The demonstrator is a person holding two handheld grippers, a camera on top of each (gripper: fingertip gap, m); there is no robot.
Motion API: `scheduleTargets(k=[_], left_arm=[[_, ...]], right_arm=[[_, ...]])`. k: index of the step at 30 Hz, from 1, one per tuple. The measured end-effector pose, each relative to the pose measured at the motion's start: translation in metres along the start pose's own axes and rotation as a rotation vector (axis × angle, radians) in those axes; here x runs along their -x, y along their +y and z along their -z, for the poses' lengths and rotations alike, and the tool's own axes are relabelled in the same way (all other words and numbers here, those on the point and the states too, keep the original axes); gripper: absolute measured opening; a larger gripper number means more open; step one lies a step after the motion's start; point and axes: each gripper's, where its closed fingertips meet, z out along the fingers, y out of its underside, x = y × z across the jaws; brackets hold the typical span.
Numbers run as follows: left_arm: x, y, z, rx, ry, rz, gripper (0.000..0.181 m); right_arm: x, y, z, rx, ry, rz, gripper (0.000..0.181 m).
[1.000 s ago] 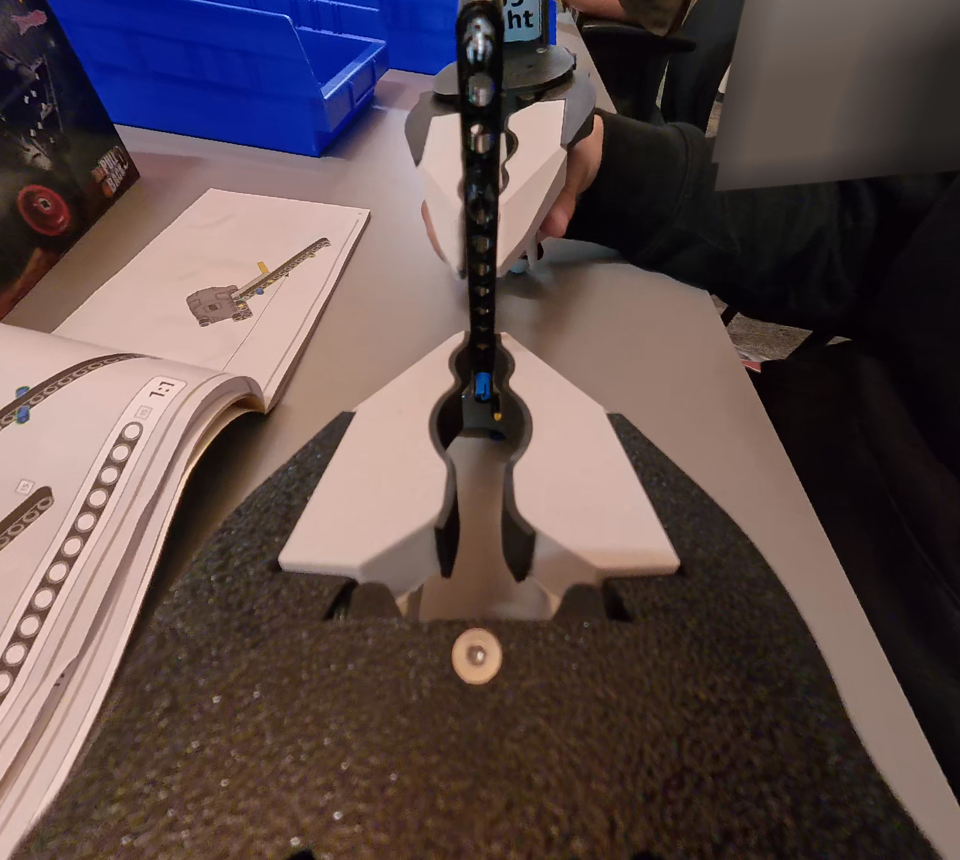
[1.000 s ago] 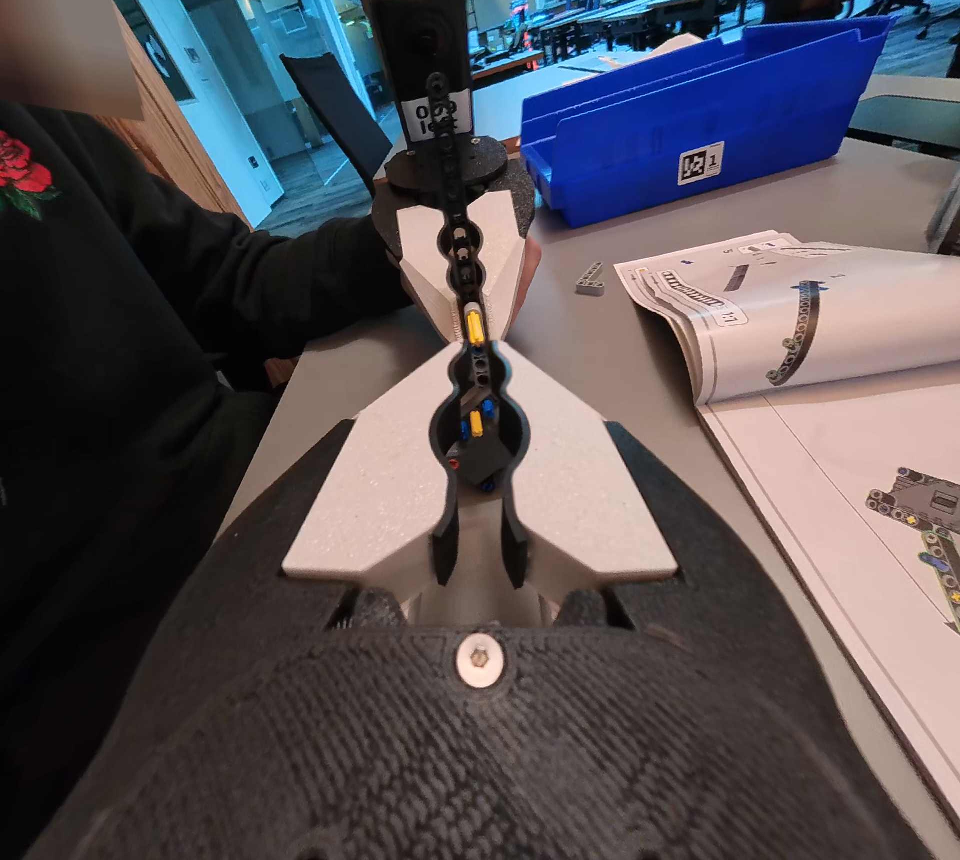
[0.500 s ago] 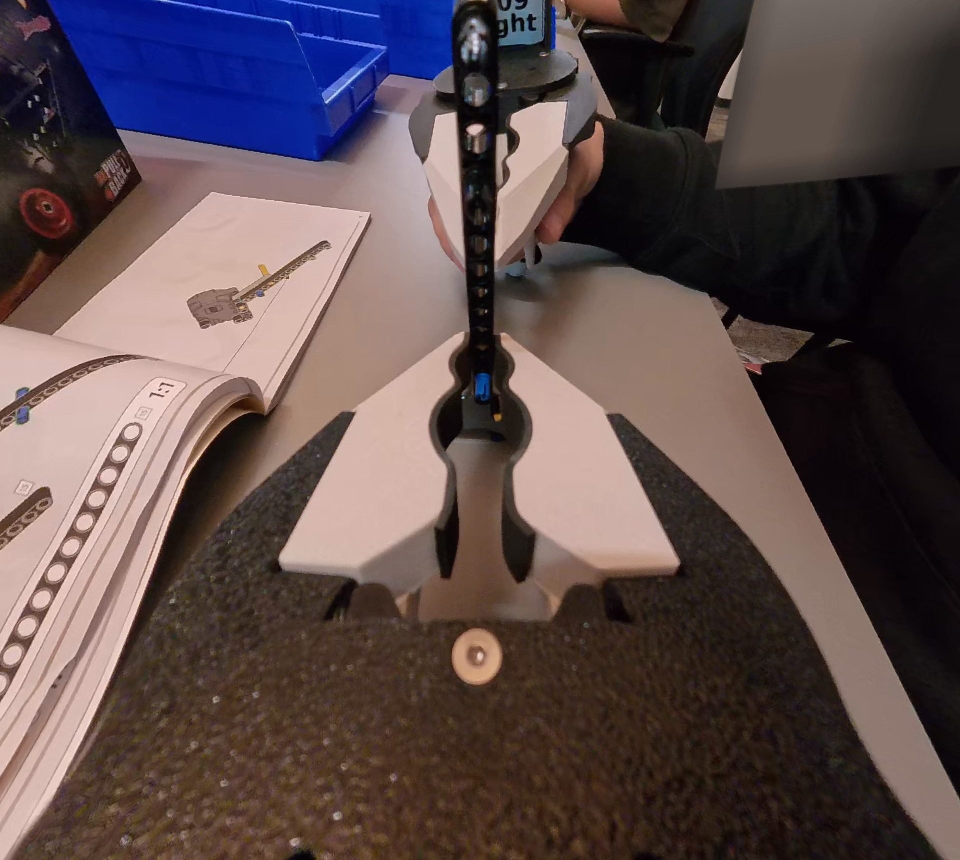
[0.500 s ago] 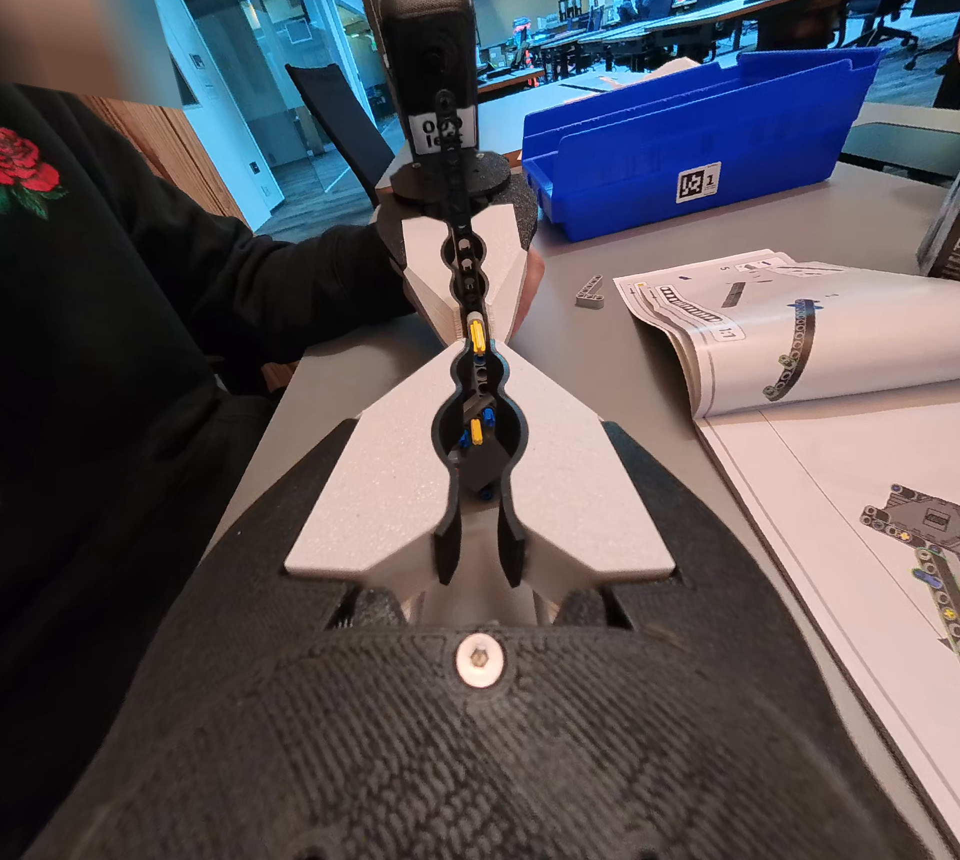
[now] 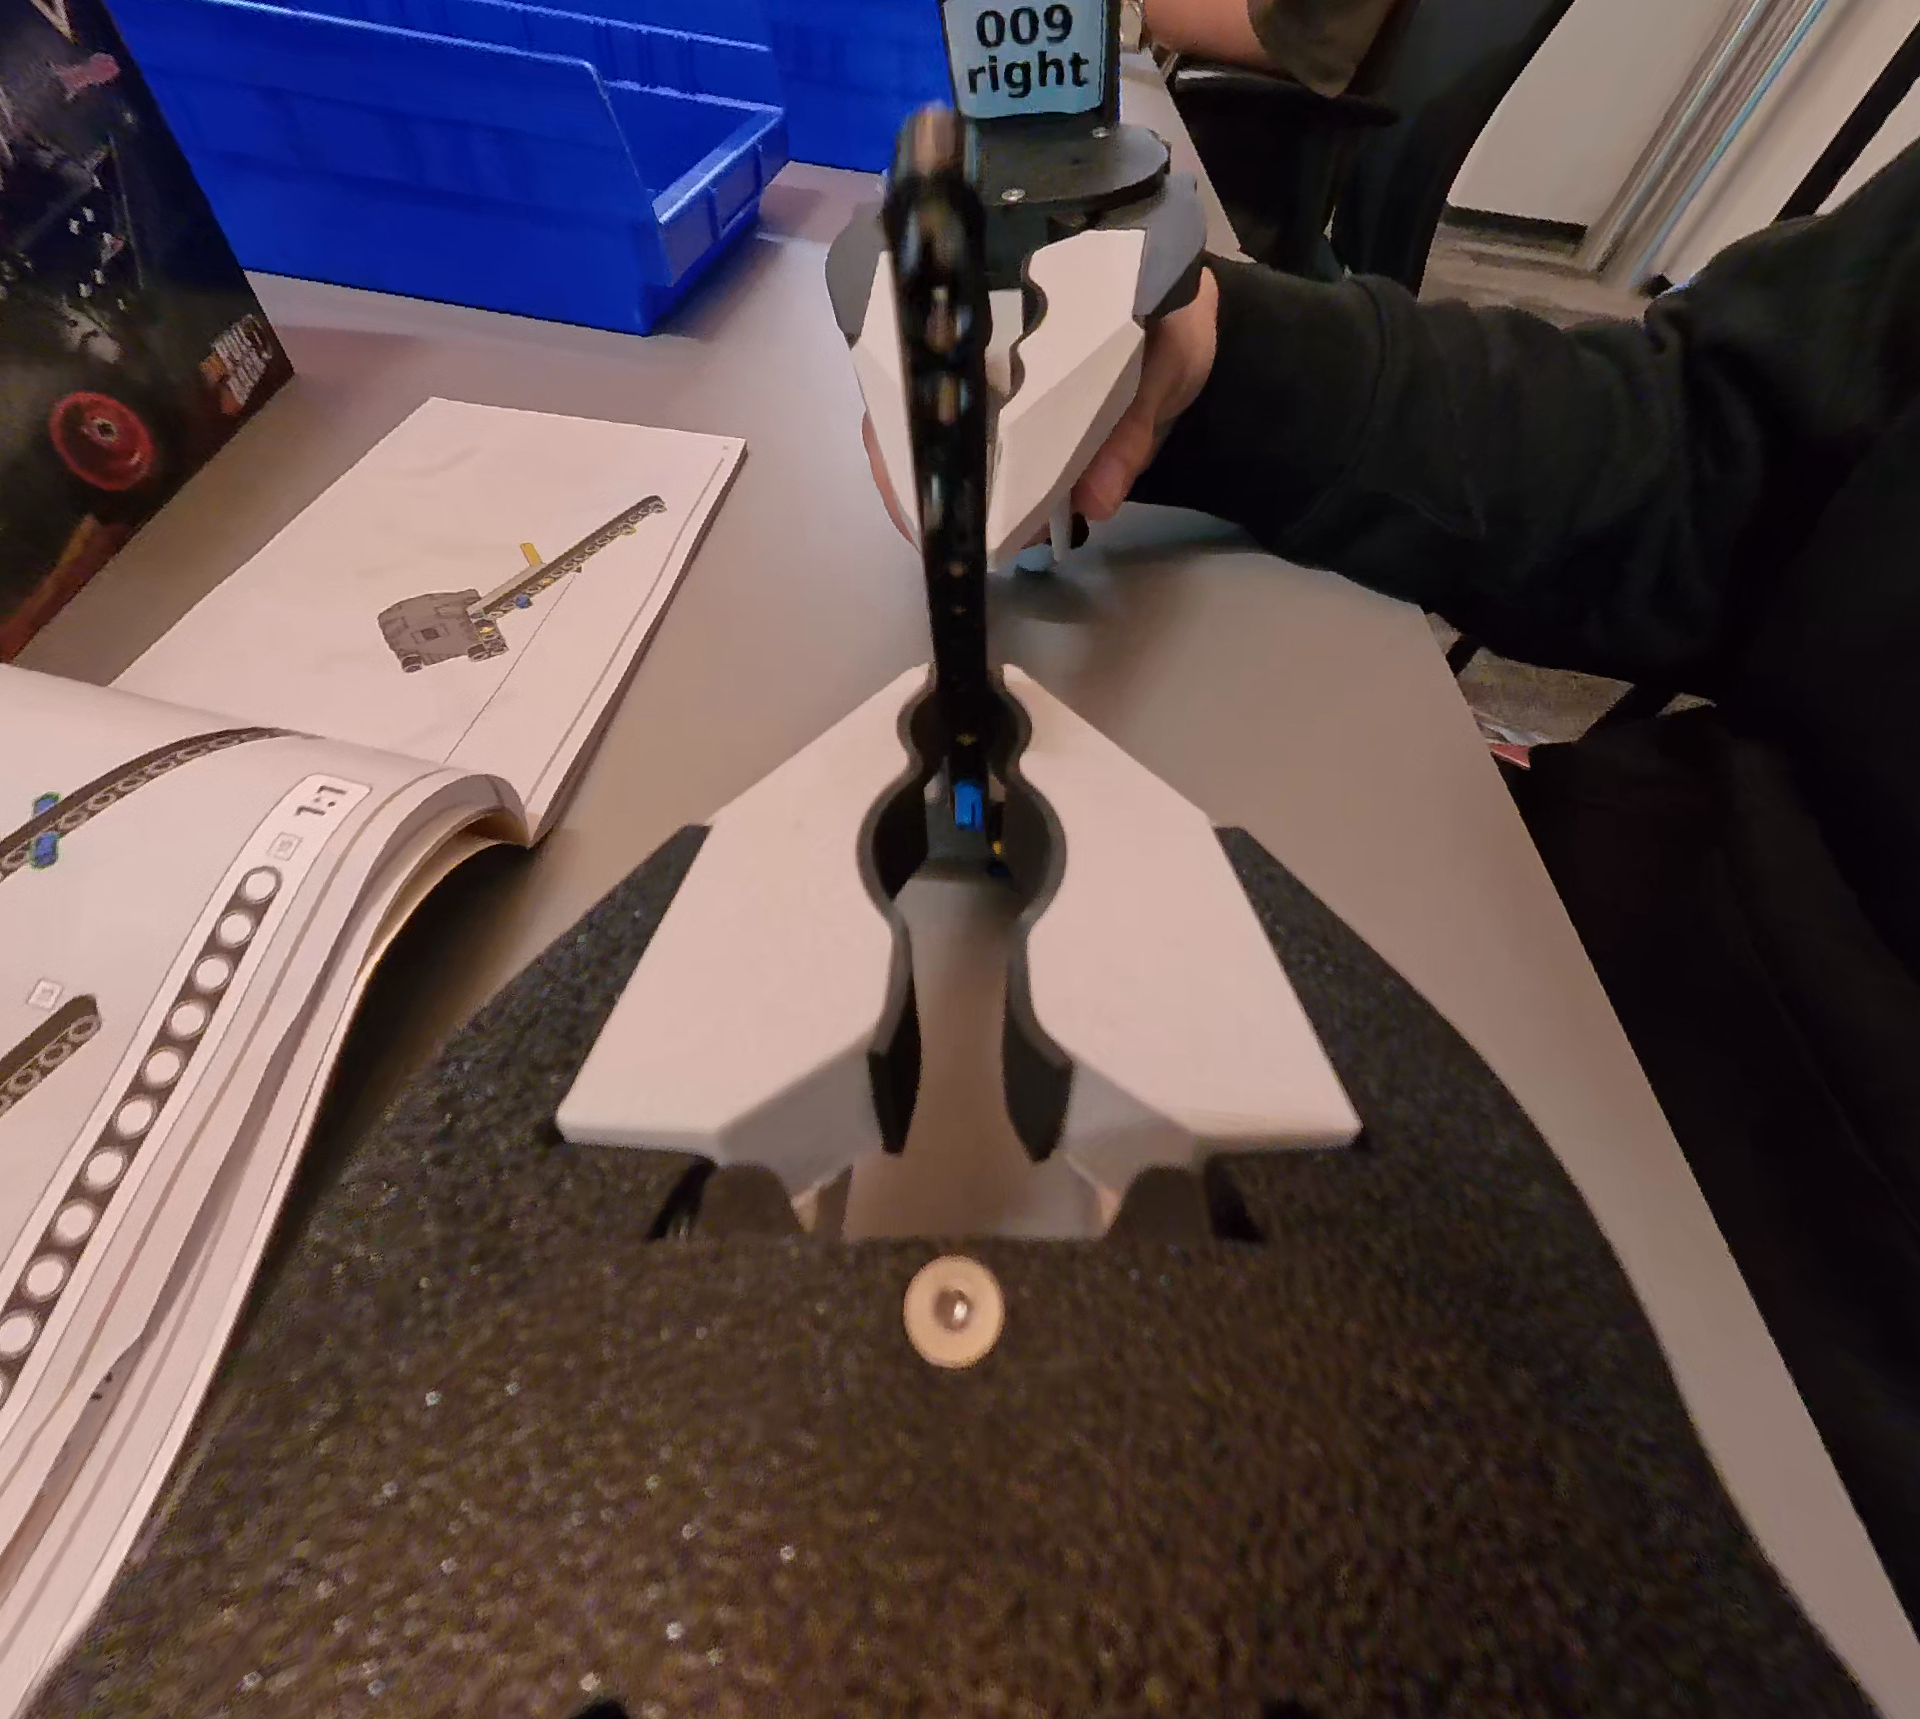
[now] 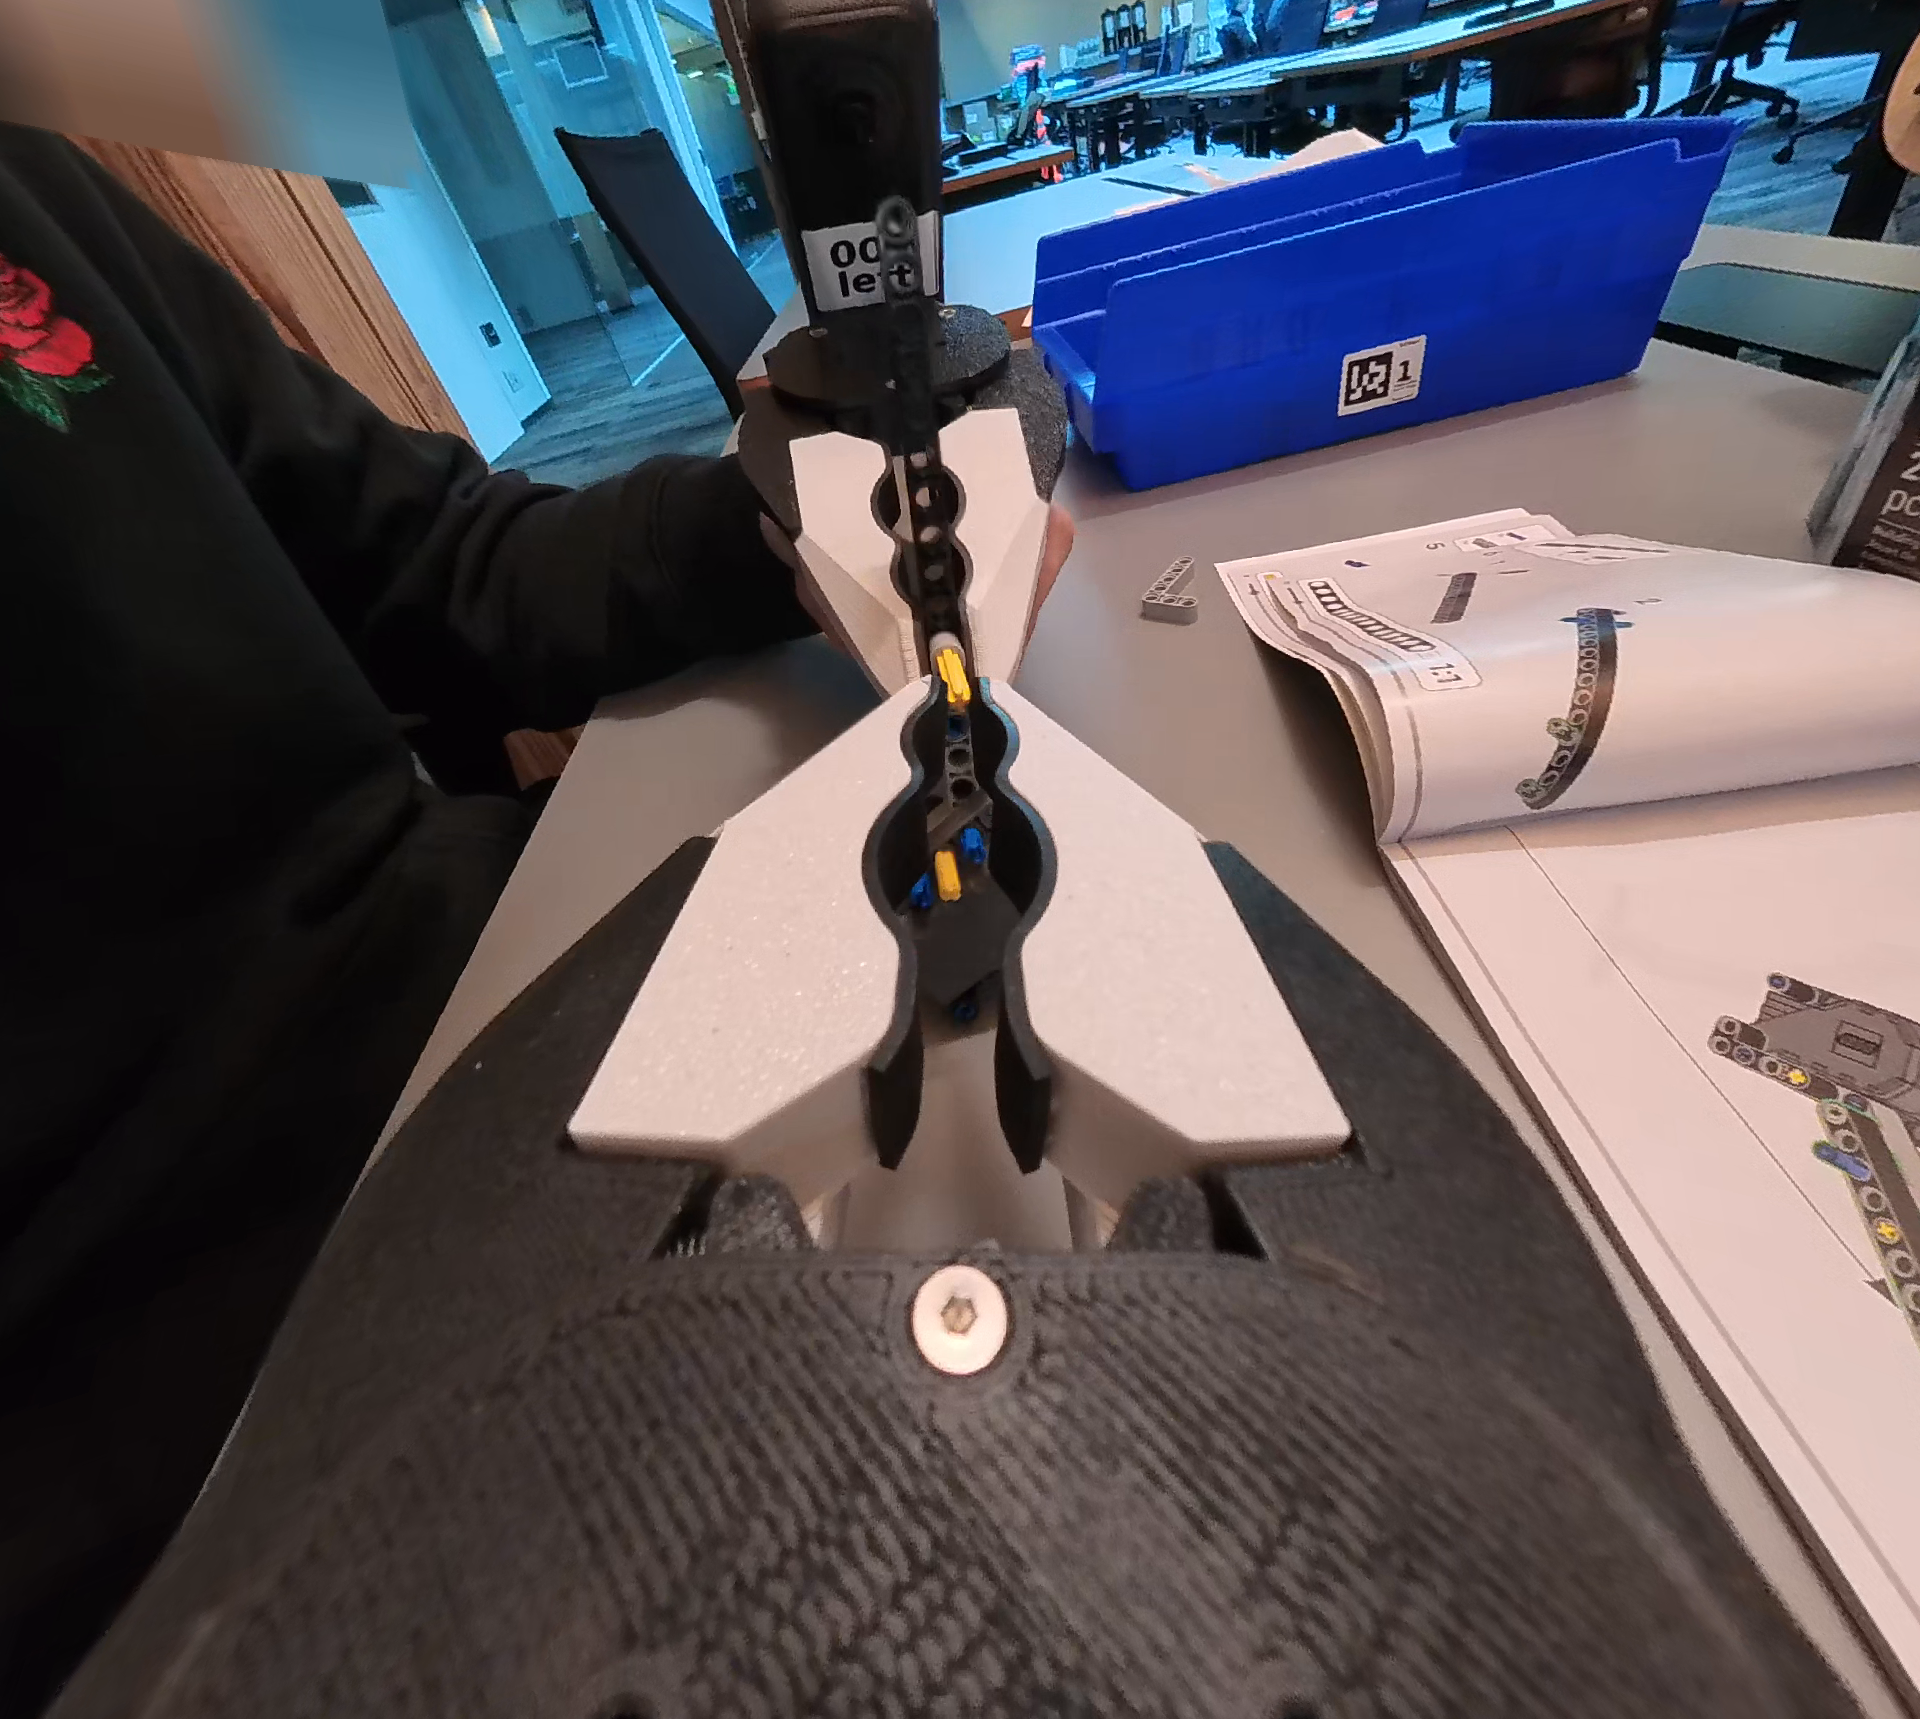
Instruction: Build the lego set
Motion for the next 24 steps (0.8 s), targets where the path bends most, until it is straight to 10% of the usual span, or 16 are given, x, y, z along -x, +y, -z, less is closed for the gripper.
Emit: scheduleTargets(k=[5,24], left_arm=[[-0.003,0.02,-0.014,0.153,-0.042,-0.099,0.005],[0.006,-0.029,0.007,-0.171,-0.095,-0.073,0.005]], right_arm=[[0.006,0.015,-0.012,0.11,-0.004,0.055,0.002],[-0.001,-0.038,0.005,-0.27,0.012,-0.071,0.002]])
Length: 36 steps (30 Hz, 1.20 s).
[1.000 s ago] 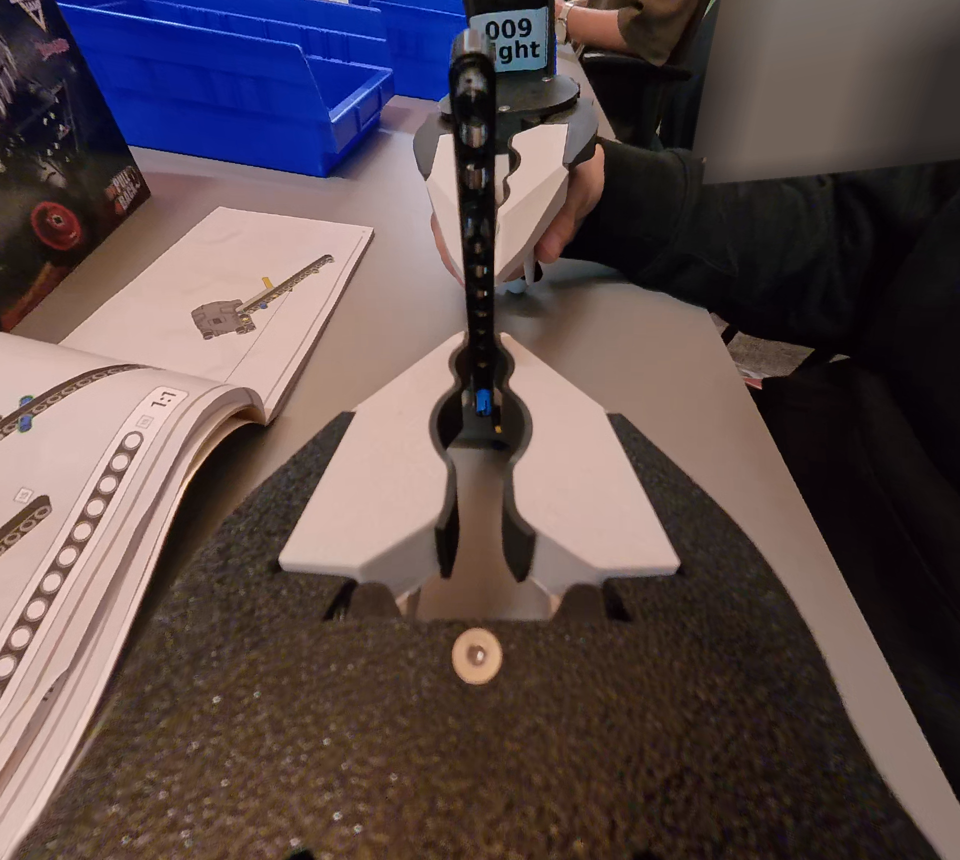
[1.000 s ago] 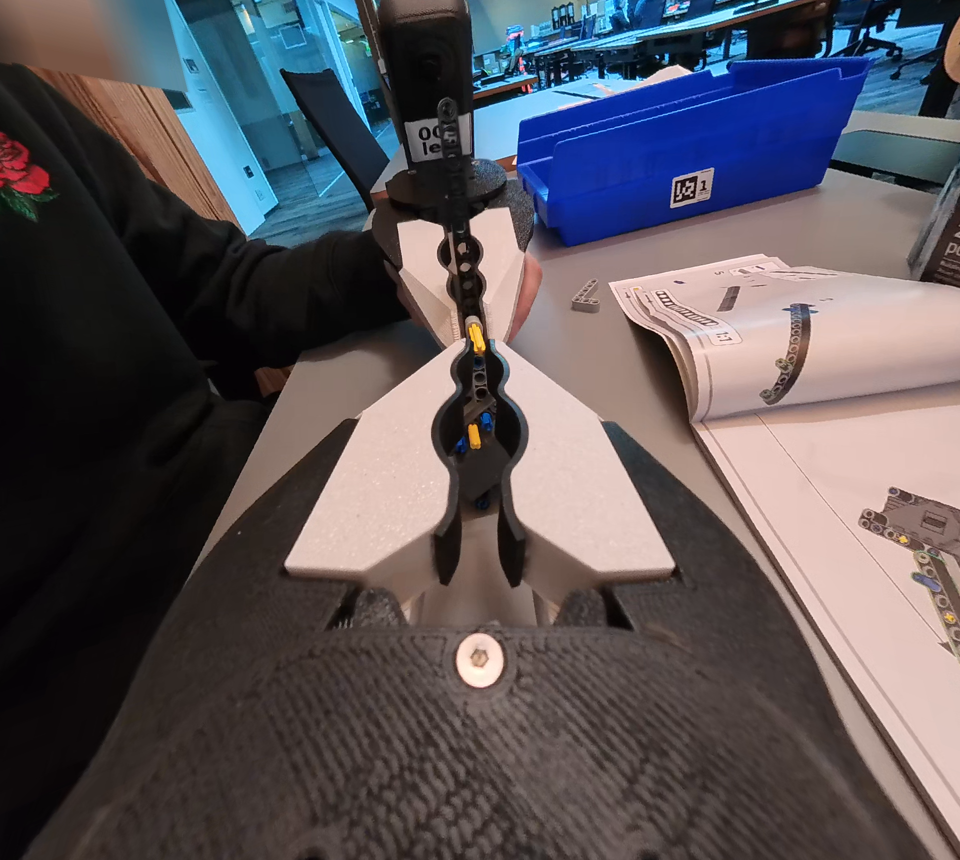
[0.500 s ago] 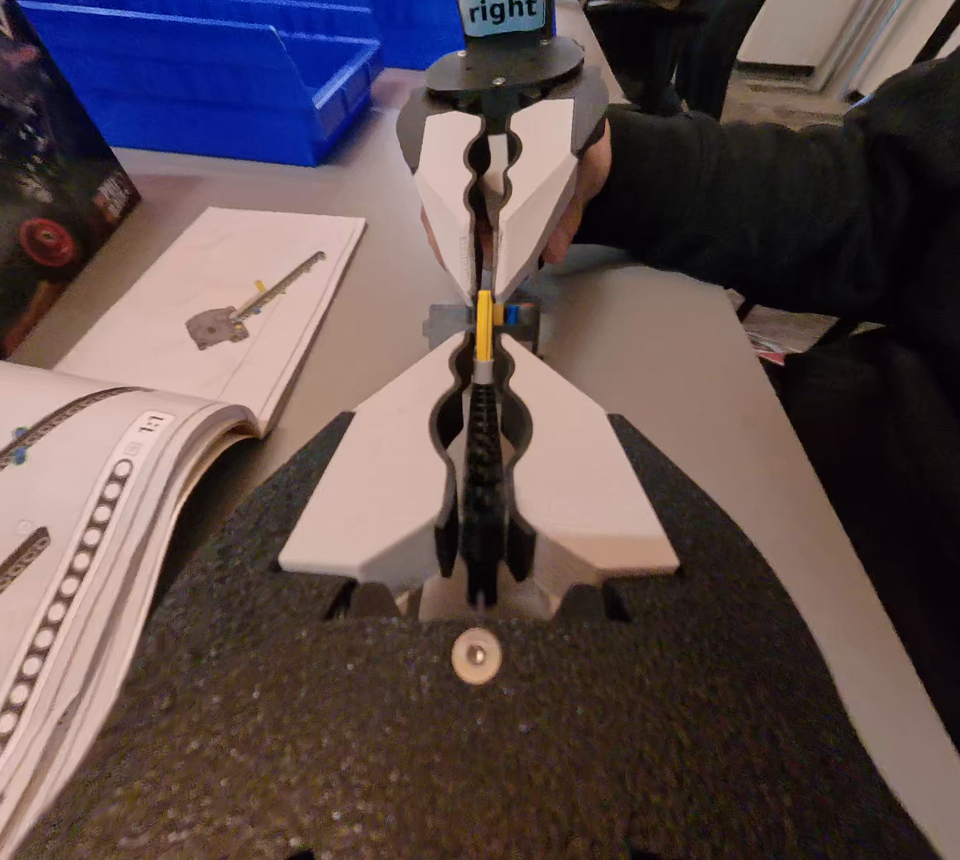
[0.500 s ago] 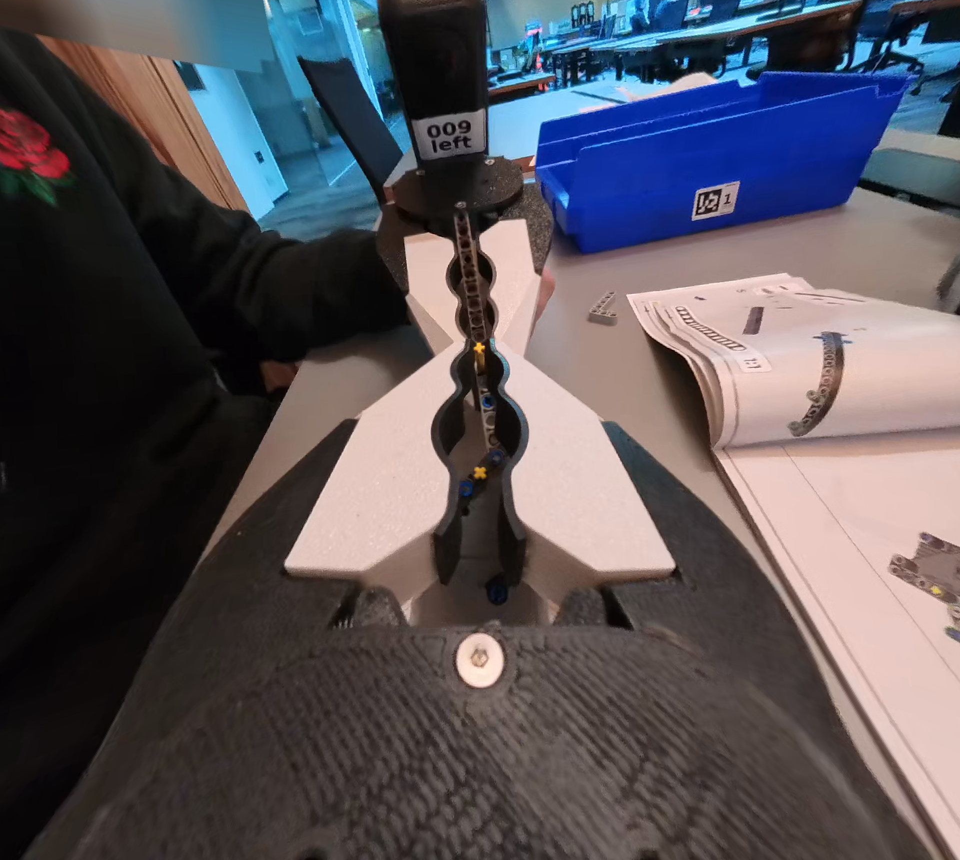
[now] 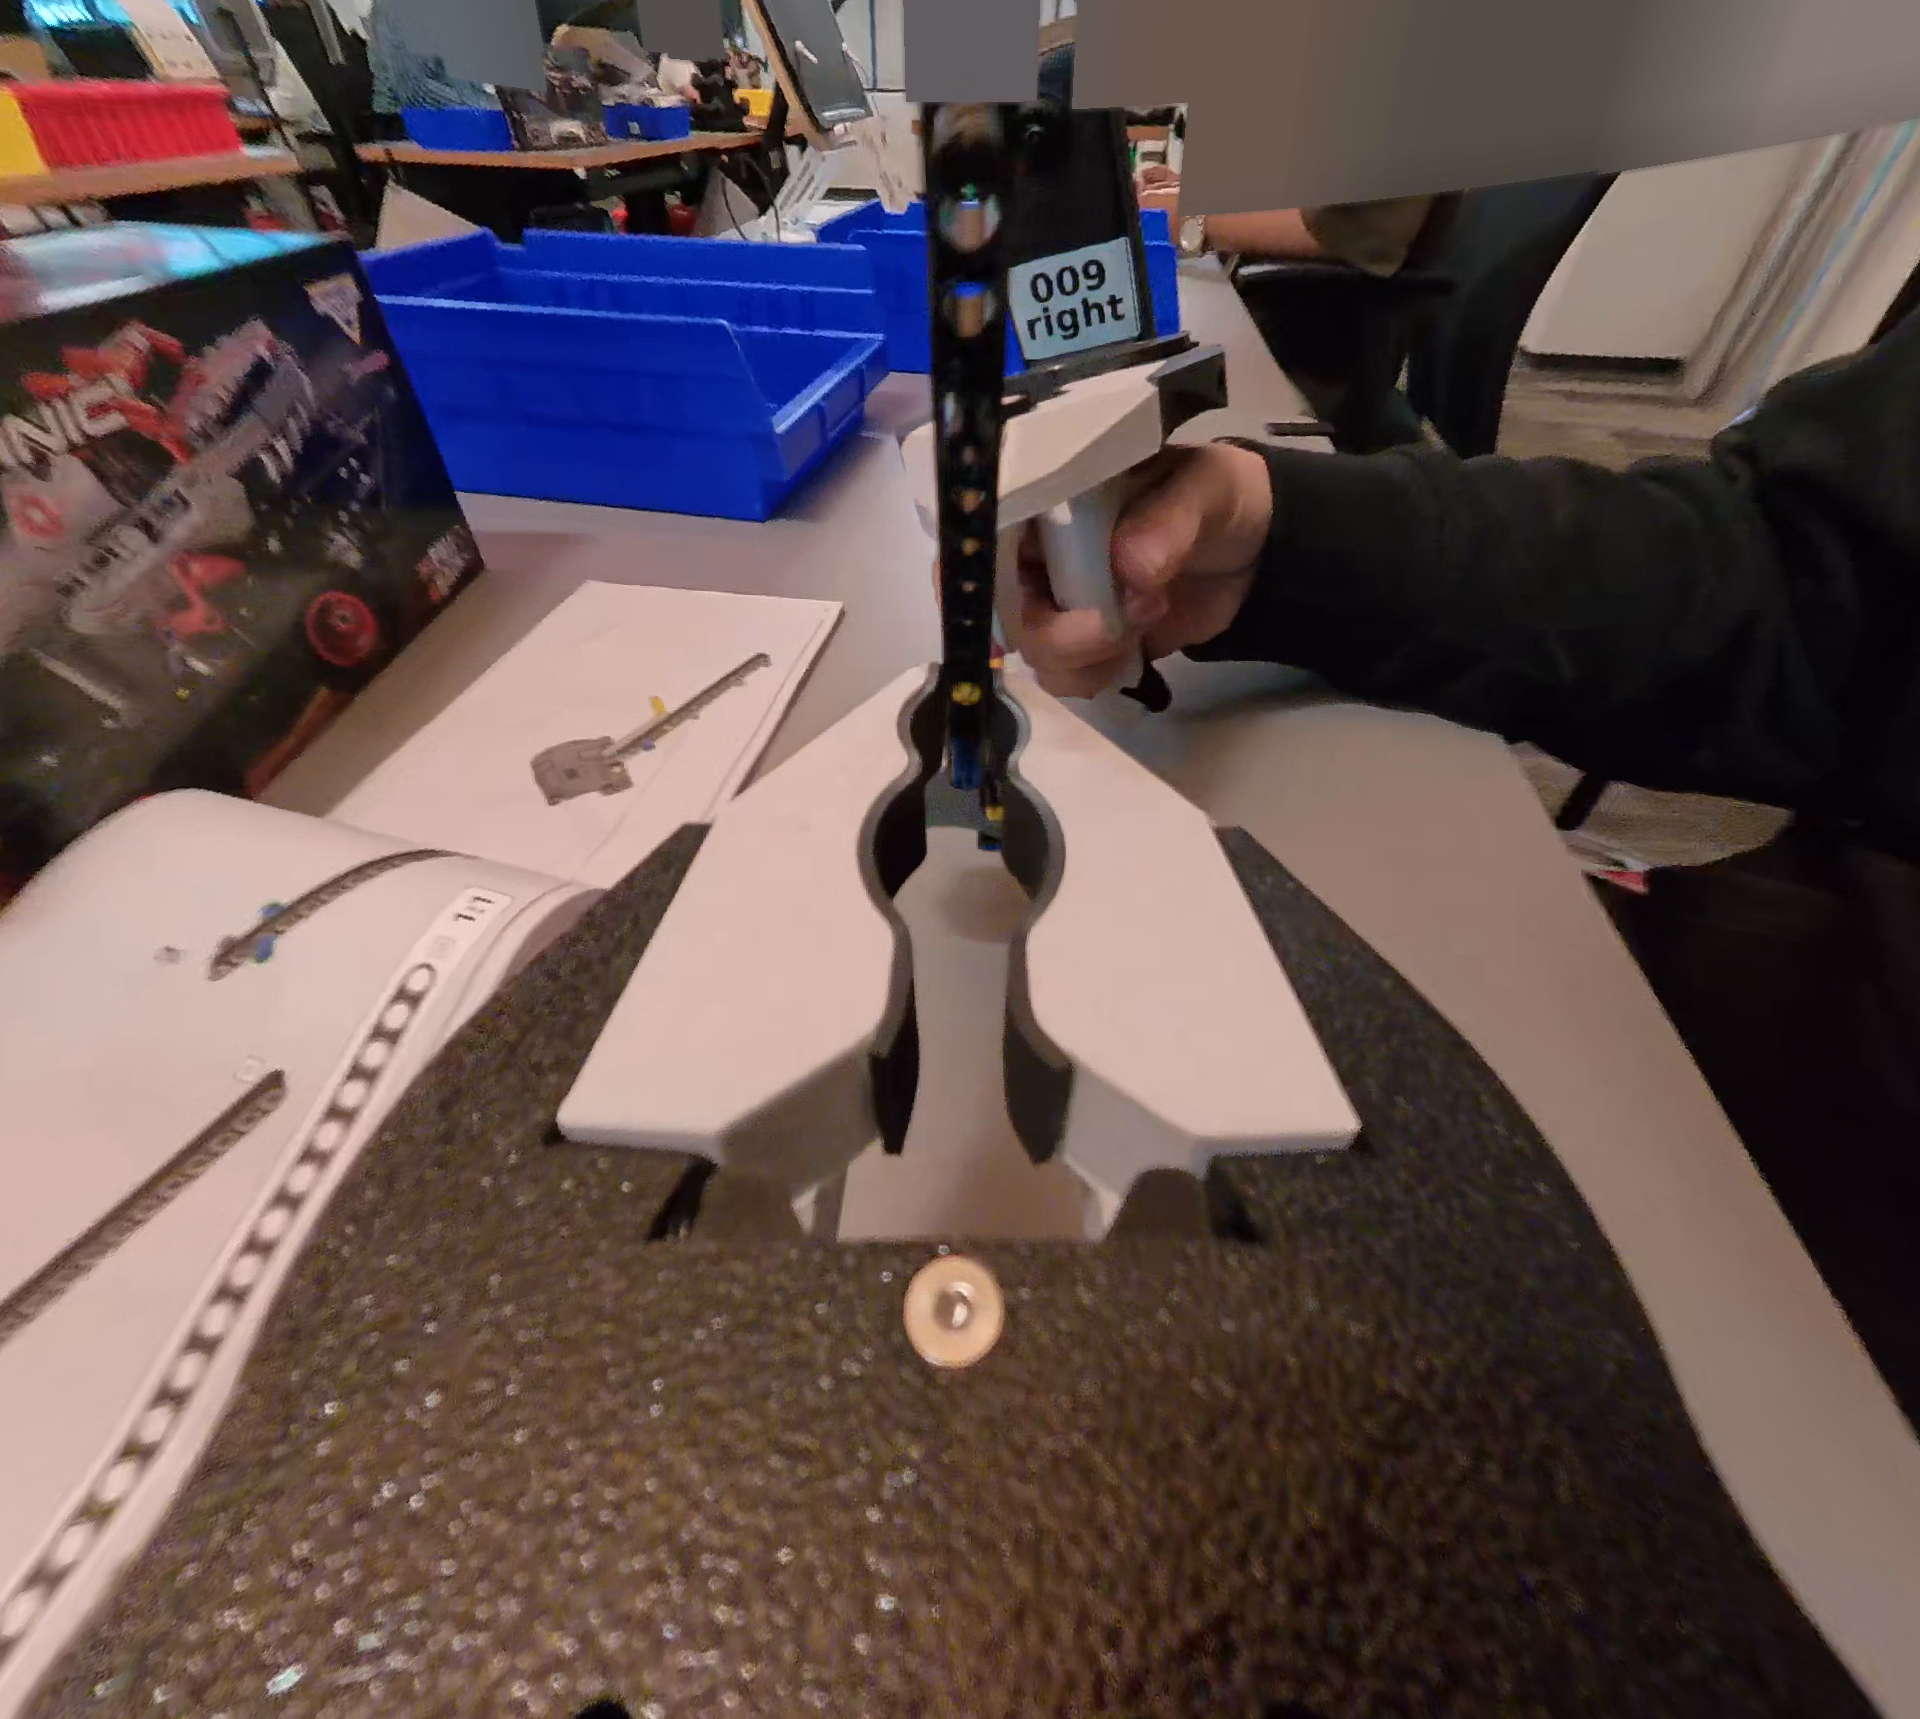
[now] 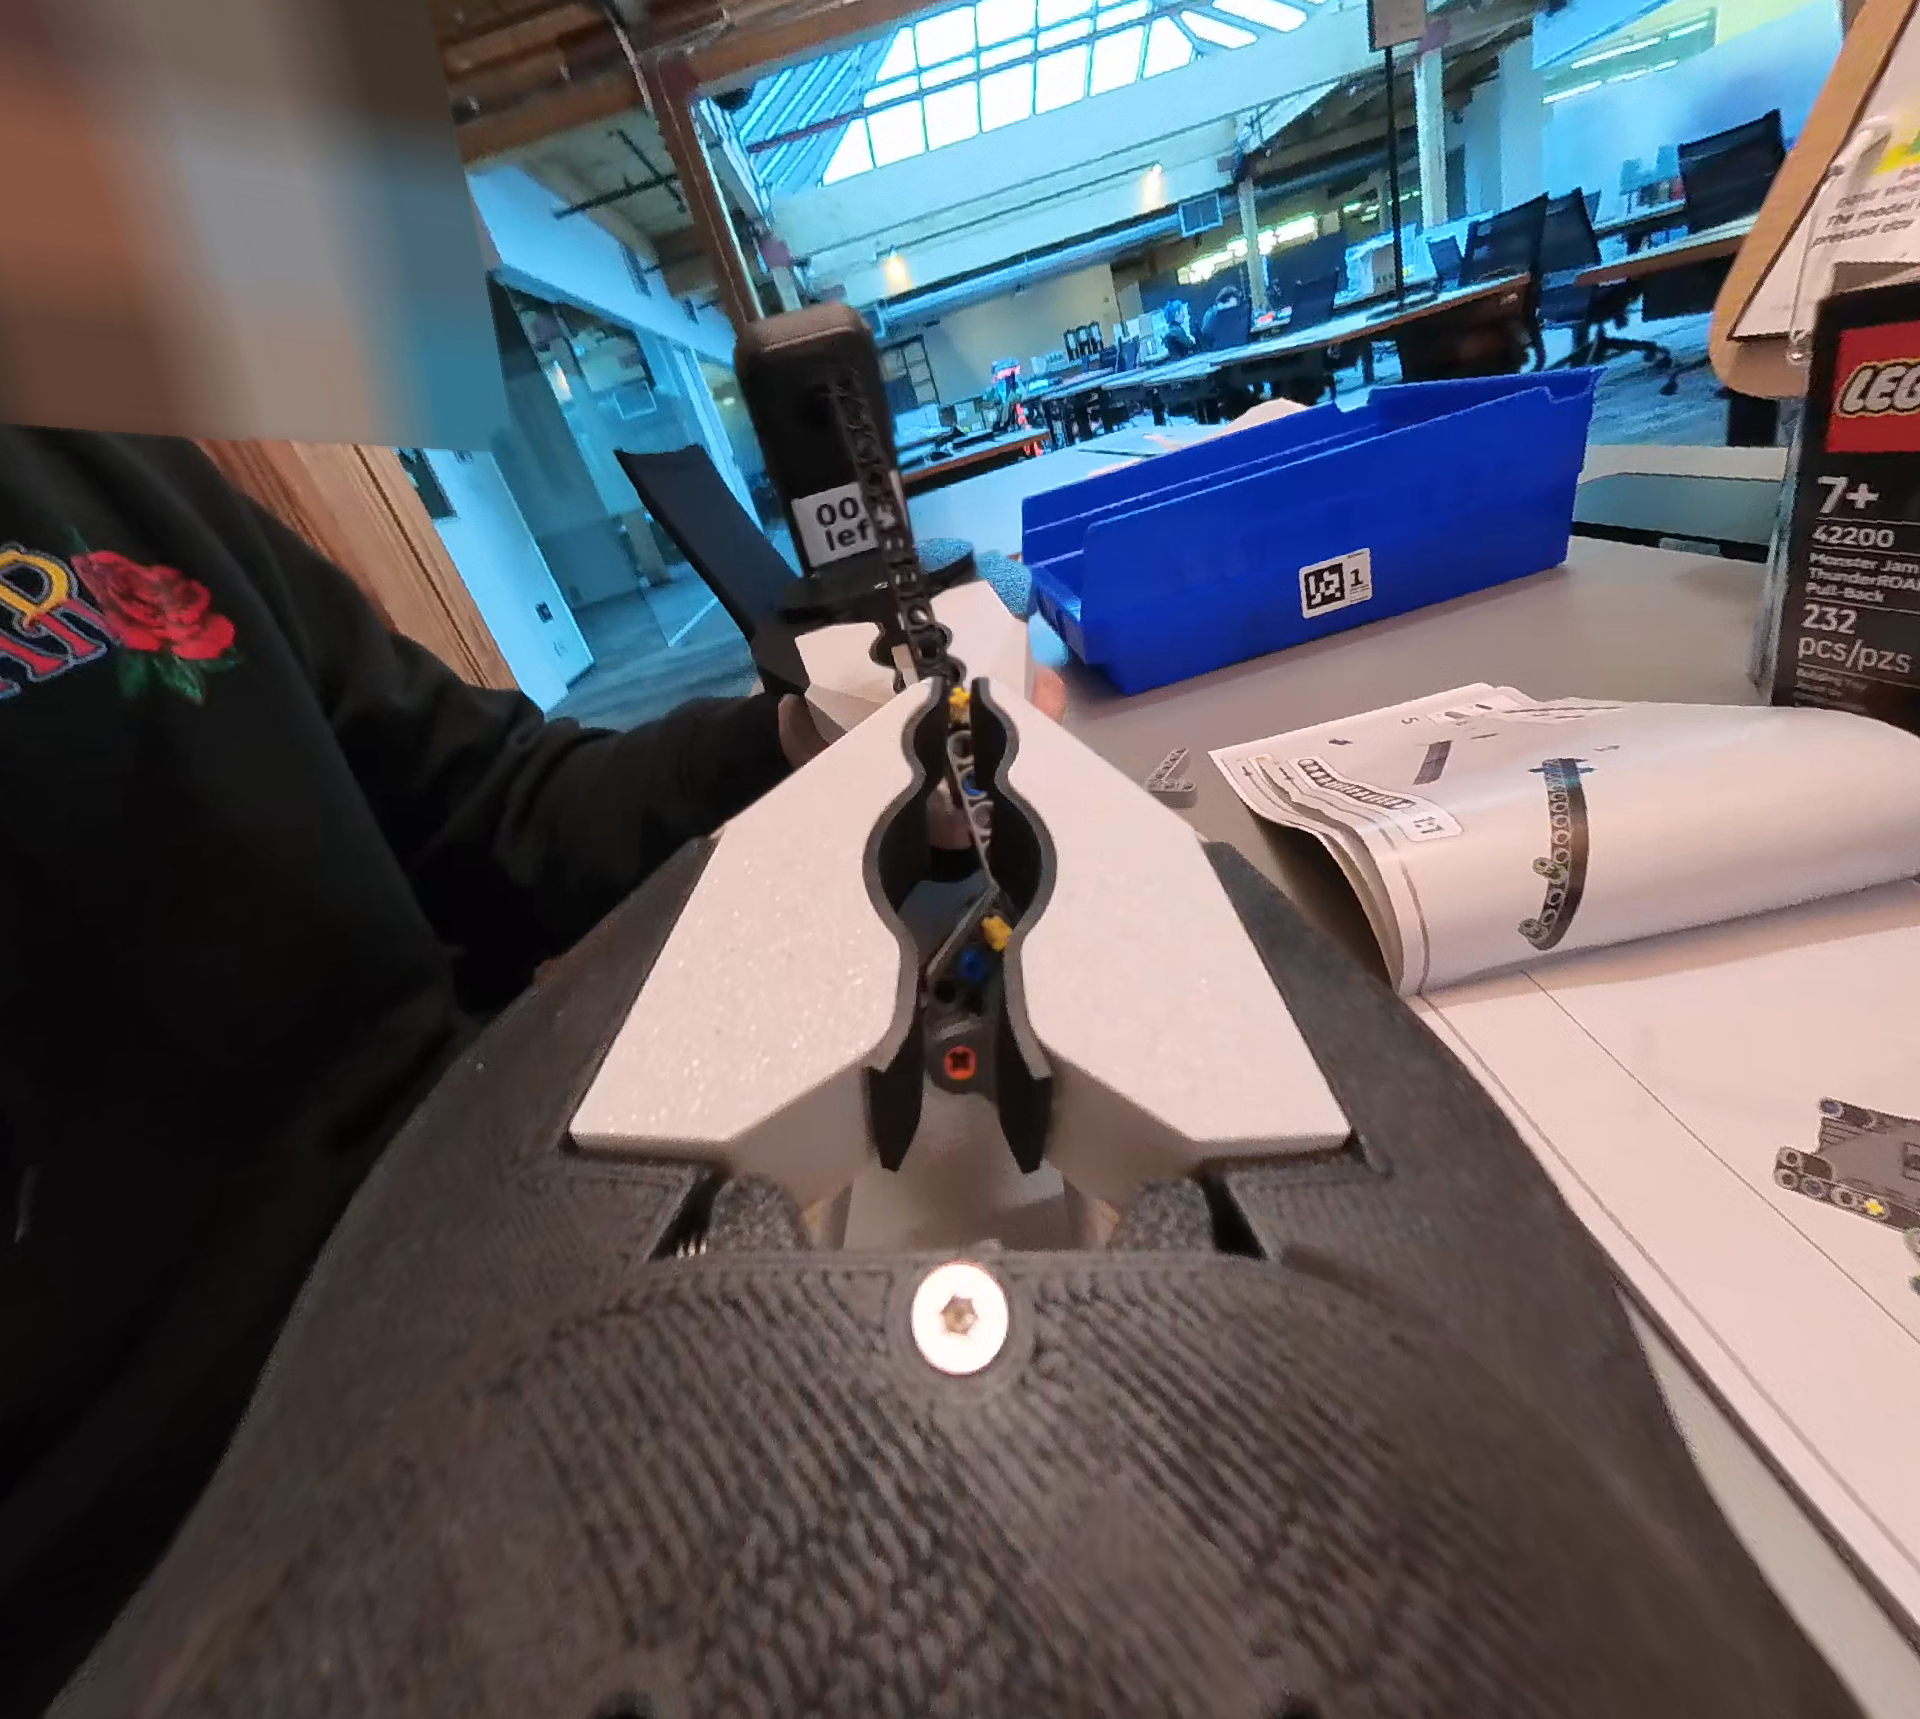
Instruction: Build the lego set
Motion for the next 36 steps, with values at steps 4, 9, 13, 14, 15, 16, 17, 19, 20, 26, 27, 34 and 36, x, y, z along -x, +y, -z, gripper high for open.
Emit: scheduleTargets(k=[4,9,13,14,15,16,17,19,20,26,27,34,36], left_arm=[[0.001,0.003,0.001,0.042,-0.026,-0.06,0.005],[0.002,0.012,0.001,0.124,-0.032,-0.082,0.005],[0.004,0.017,0.0,0.157,-0.038,-0.086,0.005],[0.003,0.018,0.0,0.16,-0.035,-0.083,0.005],[0.002,0.018,-0.001,0.161,-0.03,-0.08,0.005],[0.001,0.019,-0.001,0.165,-0.026,-0.08,0.005],[0.001,0.019,-0.001,0.168,-0.027,-0.084,0.005],[0.0,0.02,-0.001,0.175,-0.021,-0.089,0.005],[-0.001,0.02,-0.001,0.175,-0.014,-0.088,0.005],[-0.004,0.021,-0.001,0.185,0.005,-0.101,0.005],[-0.004,0.021,-0.001,0.187,0.0,-0.111,0.005],[-0.003,0.021,0.0,0.182,0.001,-0.117,0.005],[-0.003,0.021,0.0,0.183,0.001,-0.1,0.005]], right_arm=[[-0.001,0.004,0.001,0.024,-0.011,-0.025,0.002],[-0.004,0.014,0.003,0.127,0.016,0.076,0.002],[-0.004,0.019,0.003,0.133,0.011,0.076,0.015],[-0.004,0.02,0.002,0.138,0.011,0.087,0.017],[-0.005,0.021,0.001,0.149,0.021,0.102,0.012],[-0.006,0.024,0.001,0.167,0.026,0.116,0.003],[-0.005,0.025,0.0,0.173,0.024,0.121,0.003],[-0.004,0.026,0.001,0.181,0.013,0.115,0.003],[-0.003,0.027,0.002,0.19,0.005,0.127,0.002],[0.001,0.03,0.004,0.232,-0.014,0.149,0.002],[0.0,0.03,0.004,0.231,-0.014,0.135,0.002],[-0.001,0.032,0.006,0.22,-0.034,0.003,0.002],[-0.002,0.032,0.006,0.22,-0.028,-0.01,0.002]])
